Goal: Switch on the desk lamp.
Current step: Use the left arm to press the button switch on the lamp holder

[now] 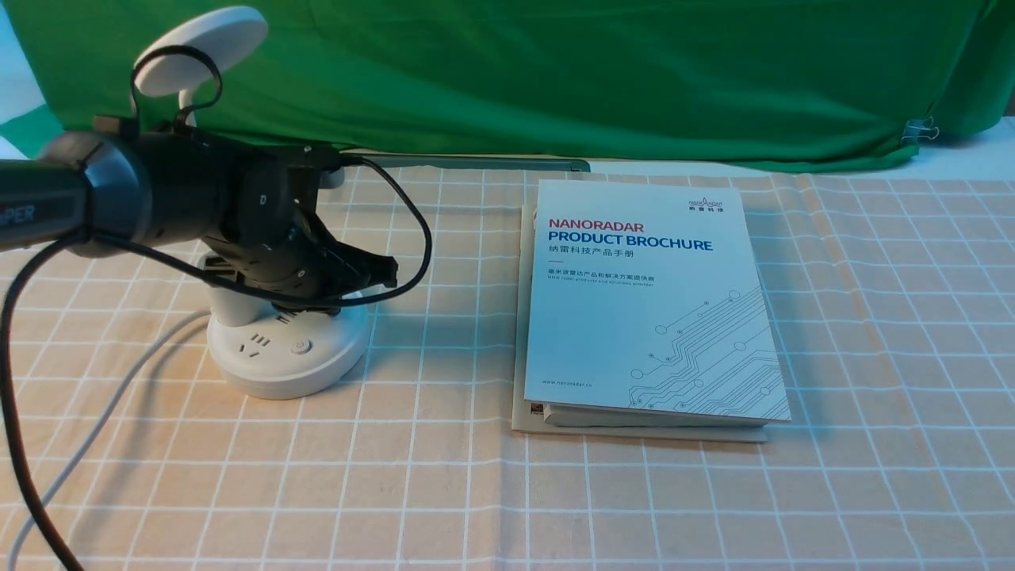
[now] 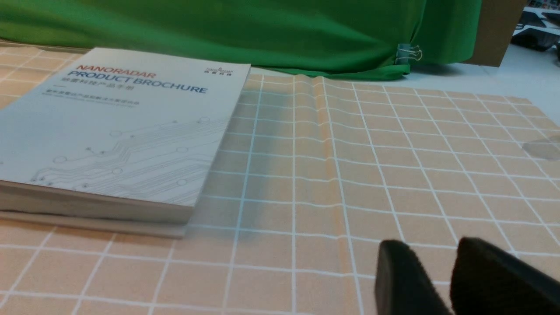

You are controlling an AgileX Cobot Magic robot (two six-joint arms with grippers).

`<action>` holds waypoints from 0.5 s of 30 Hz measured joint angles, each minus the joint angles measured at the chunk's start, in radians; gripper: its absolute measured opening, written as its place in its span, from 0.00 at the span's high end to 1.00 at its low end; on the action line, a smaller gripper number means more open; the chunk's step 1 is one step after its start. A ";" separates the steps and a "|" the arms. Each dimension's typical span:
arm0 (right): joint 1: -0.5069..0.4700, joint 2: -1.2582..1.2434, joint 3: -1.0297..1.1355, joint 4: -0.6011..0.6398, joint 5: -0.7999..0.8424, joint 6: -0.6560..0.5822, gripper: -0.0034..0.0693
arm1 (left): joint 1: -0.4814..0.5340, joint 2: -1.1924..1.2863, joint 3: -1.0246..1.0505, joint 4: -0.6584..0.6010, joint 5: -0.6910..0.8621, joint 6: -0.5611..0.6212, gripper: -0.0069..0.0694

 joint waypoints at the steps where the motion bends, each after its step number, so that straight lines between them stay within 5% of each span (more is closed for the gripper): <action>1: 0.000 0.000 0.000 0.000 0.000 0.000 0.62 | 0.000 0.002 -0.002 0.000 0.000 0.001 0.91; 15: 0.000 0.000 0.000 0.000 0.000 0.000 0.62 | 0.001 -0.022 0.000 -0.049 0.029 0.038 0.91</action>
